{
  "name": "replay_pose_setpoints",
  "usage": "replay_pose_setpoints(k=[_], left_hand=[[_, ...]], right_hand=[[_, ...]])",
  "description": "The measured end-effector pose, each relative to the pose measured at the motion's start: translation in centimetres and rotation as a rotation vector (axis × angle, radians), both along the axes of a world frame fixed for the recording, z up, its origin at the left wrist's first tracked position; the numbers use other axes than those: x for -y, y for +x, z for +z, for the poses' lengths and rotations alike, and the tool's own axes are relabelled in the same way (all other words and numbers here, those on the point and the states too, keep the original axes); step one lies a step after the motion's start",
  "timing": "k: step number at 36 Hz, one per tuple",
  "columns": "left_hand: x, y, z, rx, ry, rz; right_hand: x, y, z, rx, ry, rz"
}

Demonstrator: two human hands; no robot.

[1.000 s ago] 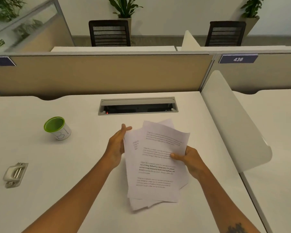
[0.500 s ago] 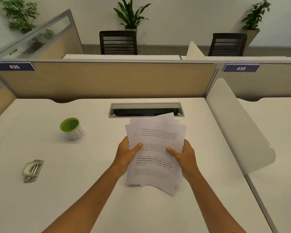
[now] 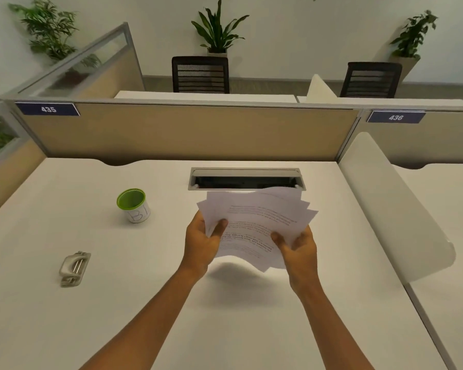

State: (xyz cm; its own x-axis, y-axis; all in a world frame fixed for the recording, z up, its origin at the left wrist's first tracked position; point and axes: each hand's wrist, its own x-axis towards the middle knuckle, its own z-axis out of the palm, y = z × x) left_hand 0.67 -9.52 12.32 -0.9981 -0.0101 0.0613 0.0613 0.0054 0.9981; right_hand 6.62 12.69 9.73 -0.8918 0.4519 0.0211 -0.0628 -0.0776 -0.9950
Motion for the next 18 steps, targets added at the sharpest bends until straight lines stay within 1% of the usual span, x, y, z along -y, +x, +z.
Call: replay_pose_setpoints(k=[2, 6, 10, 14, 18], left_hand=[[0.6, 0.4, -1.0, 0.007, -0.032, -0.012], [1.5, 0.9, -3.1, 0.101, -0.049, -0.014], [2.0, 0.9, -3.7, 0.131, -0.022, 0.002], [2.1, 0.8, -4.6, 0.166, -0.037, -0.004], [2.1, 0.8, -4.6, 0.159, -0.054, 0.008]], right_hand=[[0.6, 0.4, -1.0, 0.029, -0.001, 0.008], [1.2, 0.9, -2.4, 0.076, 0.031, 0.049], [1.9, 1.0, -2.8, 0.083, 0.069, 0.07], [3.2, 0.9, -3.2, 0.118, 0.09, 0.059], [4.0, 0.8, -3.0, 0.114, 0.118, 0.065]])
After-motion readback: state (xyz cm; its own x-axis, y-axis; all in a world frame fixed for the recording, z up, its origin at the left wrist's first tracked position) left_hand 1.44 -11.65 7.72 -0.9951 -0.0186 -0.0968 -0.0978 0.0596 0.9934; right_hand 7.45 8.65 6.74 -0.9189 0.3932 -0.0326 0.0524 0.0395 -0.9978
